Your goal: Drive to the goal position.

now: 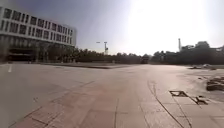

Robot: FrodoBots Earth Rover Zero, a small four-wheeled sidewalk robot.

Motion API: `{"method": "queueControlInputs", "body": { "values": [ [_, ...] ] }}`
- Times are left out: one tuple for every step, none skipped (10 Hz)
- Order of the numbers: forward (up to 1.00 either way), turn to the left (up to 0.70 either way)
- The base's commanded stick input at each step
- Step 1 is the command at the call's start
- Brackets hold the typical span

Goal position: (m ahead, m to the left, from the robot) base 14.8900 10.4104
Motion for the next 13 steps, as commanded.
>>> {"method": "queueControlInputs", "body": {
  "values": [
    [0.7, 0.0],
    [0.7, 0.0],
    [0.7, 0.0],
    [0.7, 0.0],
    [0.7, 0.0],
    [0.7, 0.0],
    [0.7, 0.0],
    [0.7, 0.0],
    [0.7, 0.0],
    [0.7, 0.0],
    [0.7, 0.0],
    [0.7, 0.0],
    [0.7, 0.0]
  ]
}}
